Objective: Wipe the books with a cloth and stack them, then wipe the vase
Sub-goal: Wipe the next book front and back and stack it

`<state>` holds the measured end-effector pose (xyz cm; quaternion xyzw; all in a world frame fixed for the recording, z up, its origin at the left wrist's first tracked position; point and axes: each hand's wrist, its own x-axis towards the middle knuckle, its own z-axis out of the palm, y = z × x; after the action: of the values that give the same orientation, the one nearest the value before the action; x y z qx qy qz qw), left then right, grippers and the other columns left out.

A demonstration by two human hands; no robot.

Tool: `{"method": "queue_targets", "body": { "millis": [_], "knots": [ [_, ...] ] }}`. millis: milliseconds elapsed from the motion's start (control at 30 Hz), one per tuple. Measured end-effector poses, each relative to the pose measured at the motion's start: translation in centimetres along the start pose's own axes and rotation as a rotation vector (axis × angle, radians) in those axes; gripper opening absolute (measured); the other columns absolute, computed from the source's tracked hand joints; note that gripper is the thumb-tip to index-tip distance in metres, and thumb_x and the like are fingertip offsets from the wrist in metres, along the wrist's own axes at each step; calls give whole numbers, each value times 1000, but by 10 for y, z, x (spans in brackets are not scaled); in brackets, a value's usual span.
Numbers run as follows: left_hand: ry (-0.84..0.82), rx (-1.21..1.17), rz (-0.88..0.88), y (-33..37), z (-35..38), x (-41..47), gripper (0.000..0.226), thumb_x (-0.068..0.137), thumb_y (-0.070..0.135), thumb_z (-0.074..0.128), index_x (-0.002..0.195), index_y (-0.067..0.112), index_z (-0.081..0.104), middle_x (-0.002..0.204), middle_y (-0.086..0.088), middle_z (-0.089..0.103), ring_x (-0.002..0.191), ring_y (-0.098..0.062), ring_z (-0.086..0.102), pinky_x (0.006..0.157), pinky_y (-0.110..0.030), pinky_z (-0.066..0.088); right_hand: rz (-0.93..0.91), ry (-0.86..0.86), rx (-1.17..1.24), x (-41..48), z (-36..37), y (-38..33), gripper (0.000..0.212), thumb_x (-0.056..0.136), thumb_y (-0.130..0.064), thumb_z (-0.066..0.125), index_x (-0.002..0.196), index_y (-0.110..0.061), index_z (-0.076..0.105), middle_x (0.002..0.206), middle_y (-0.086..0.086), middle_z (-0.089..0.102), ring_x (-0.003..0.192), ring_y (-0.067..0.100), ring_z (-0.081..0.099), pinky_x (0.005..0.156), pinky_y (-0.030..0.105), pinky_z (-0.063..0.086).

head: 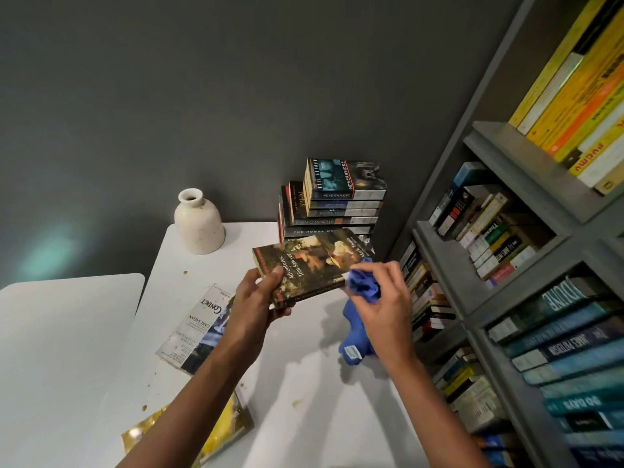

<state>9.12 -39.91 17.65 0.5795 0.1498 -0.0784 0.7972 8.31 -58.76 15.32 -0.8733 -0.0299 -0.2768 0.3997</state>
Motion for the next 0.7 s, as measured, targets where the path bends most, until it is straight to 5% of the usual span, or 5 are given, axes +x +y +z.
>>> {"method": "queue_targets", "body": {
  "millis": [100, 267, 367, 567, 700],
  "knots": [
    [-34, 74, 68, -3, 2, 5, 24, 98, 23, 53, 118, 9, 56, 80, 7, 72, 62, -4, 63, 59, -25, 48, 155, -19, 143, 7, -12, 16, 35, 76, -36, 75, 106, -21, 63, 102, -4, 56, 95, -2, 56, 81, 15, 46],
    [-78, 131, 127, -5, 6, 19, 20, 99, 24, 51, 116, 20, 59, 81, 8, 73, 62, -2, 61, 62, -27, 45, 566, -65, 315, 26, -19, 40, 40, 82, -53, 54, 108, -23, 59, 93, -11, 64, 93, 6, 62, 82, 25, 48],
    [-107, 196, 142, 0, 9, 36, 21, 98, 27, 52, 116, 19, 60, 78, 7, 70, 63, -6, 56, 58, -22, 44, 599, -171, 427, 44, -20, 47, 18, 91, -35, 59, 90, -19, 65, 85, 0, 66, 84, 11, 61, 78, 28, 46],
    [-110, 363, 77, 16, 40, 102, 27, 99, 29, 53, 123, 18, 57, 74, 1, 61, 54, -8, 48, 50, -19, 40, 599, -88, 403, 94, -12, 62, 16, 94, -25, 59, 81, -18, 63, 93, 28, 64, 76, 18, 56, 71, 30, 46],
    [19, 418, 270, 32, 73, 150, 25, 96, 22, 59, 121, 18, 63, 87, -8, 70, 62, -5, 63, 65, -24, 53, 559, -42, 314, 141, -3, 81, 16, 95, -26, 56, 89, -13, 64, 87, 17, 67, 78, 22, 61, 77, 35, 50]
  ]
}}
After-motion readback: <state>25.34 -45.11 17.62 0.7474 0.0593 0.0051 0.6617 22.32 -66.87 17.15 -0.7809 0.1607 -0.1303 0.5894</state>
